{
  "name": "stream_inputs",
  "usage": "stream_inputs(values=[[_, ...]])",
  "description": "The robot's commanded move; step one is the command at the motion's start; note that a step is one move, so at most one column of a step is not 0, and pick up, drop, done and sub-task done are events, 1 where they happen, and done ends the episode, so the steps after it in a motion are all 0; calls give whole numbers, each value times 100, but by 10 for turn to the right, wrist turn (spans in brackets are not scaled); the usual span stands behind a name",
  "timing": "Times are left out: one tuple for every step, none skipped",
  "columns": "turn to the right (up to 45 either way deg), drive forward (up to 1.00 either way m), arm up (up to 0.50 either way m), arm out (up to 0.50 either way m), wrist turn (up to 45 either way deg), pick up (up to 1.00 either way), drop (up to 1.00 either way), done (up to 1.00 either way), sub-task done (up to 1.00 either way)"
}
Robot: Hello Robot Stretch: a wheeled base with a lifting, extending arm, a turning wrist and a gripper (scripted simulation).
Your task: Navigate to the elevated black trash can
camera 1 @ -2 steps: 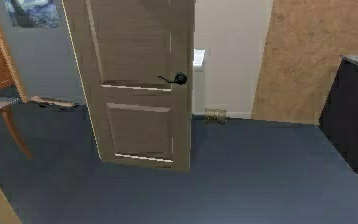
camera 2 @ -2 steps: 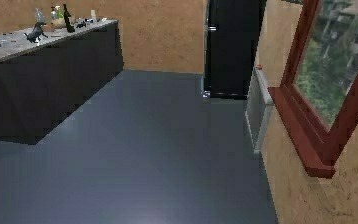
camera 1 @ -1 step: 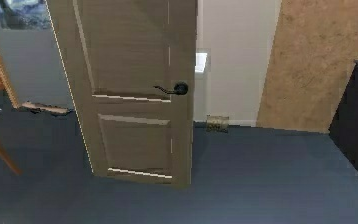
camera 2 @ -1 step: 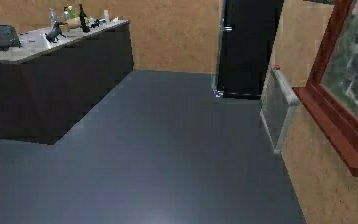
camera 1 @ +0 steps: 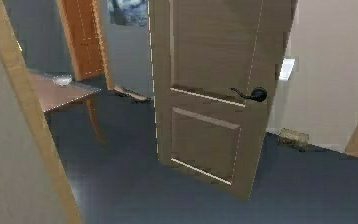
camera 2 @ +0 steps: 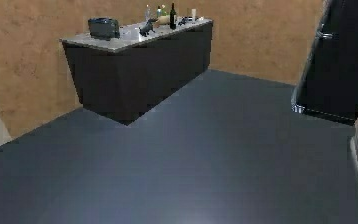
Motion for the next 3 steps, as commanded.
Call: stream_inputs(values=[[0,40,0,0,0,0,0,0,0],[-240,0,0,0,0,0,0,0,0],[0,80,0,0,0,0,0,0,0]])
